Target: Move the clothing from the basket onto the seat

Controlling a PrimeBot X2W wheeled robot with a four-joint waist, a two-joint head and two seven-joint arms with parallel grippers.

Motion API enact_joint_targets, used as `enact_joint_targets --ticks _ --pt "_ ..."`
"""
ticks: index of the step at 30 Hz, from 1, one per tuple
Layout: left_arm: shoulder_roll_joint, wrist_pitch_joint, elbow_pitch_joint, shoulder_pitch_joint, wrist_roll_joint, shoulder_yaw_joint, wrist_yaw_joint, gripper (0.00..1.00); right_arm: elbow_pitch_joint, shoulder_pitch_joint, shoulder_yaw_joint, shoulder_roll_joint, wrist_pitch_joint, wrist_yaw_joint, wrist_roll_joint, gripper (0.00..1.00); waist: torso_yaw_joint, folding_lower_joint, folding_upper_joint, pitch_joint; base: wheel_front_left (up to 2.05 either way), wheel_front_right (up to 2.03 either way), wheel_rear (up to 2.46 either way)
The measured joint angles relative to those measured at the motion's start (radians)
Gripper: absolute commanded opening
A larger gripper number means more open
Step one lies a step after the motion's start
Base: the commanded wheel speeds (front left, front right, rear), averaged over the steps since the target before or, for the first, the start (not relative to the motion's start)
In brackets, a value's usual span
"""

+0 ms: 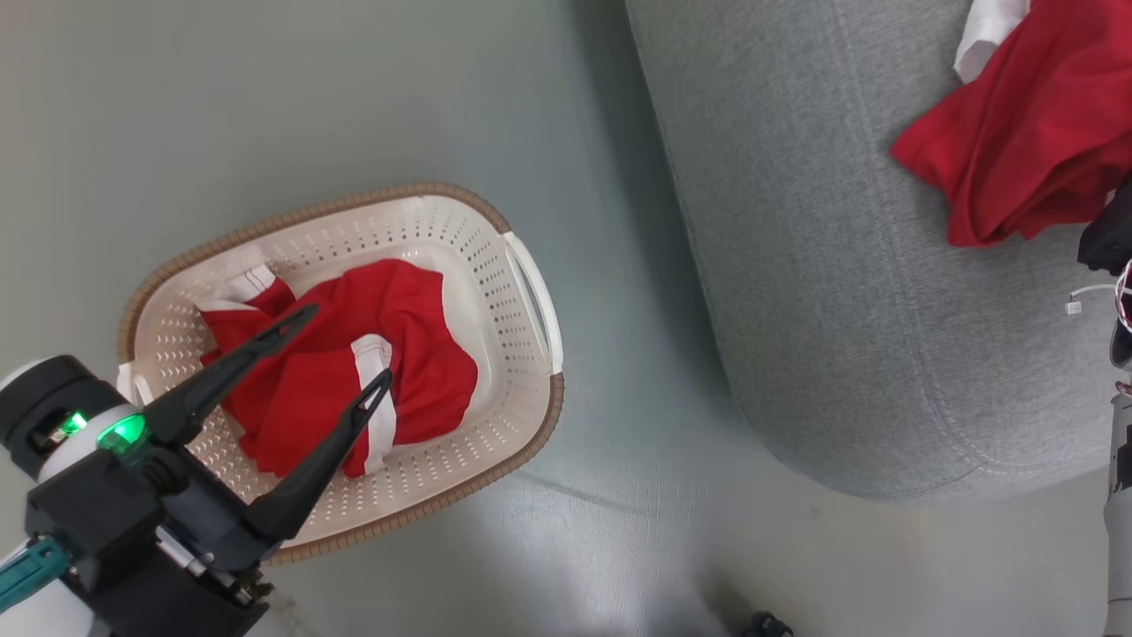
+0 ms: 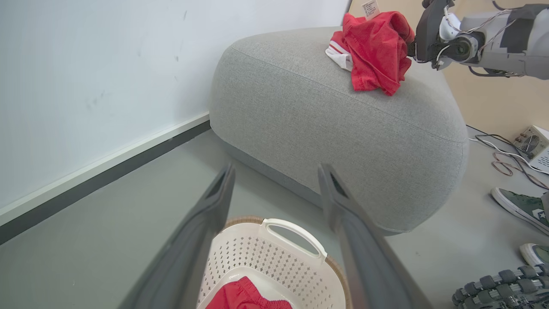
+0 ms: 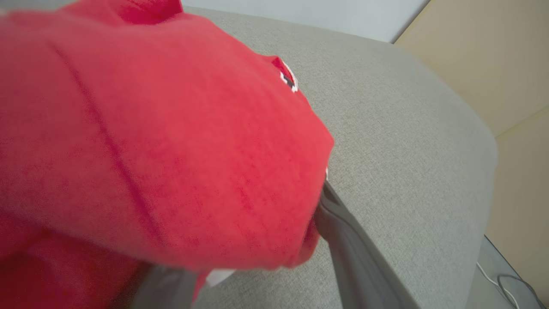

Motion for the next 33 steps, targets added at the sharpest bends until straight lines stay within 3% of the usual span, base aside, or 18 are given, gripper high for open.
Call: enact_joint_targets --ticks 5,10,14,17,23,33 --pt "-0.03 -0.01 0.037 0.0 -0.001 -0.014 0.0 1.0 0.044 0.004 -0.026 0.005 0.076 0.0 -0.032 1.0 -0.002 0.0 -0.0001 -0.041 0.0 0.0 0.0" --pt "-0.067 -0.017 0.08 -0.002 -0.002 -0.027 0.0 1.0 0.054 0.062 0.012 -0.001 0.121 0.001 -0.04 1.0 -0.005 -0.0001 -0.0001 -0.092 0.0 0.0 0.0" --pt "-0.098 -0.019 0.112 -0.007 -0.015 -0.036 0.0 1.0 0.05 0.107 0.035 -0.012 0.149 0.049 -0.04 1.0 -0.007 -0.0001 -0.0002 -0.14 0.0 0.0 0.0" --pt "-0.125 -0.027 0.14 -0.012 -0.033 -0.038 0.0 1.0 0.01 0.124 0.043 -0.058 0.149 0.098 -0.039 1.0 -0.008 -0.0001 -0.0003 -0.192 0.0 0.0 0.0" --pt "-0.174 -0.028 0.186 -0.019 -0.044 -0.042 0.0 1.0 -0.073 0.19 0.049 -0.058 0.145 0.166 0.001 1.0 -0.007 -0.0002 -0.0003 -0.273 0.0 0.0 0.0" --pt "-0.261 -0.037 0.273 -0.026 -0.065 -0.041 0.02 1.0 -0.29 0.29 0.068 -0.058 0.093 0.223 0.044 1.0 0.021 -0.0002 -0.0003 -0.409 0.0 0.0 0.0"
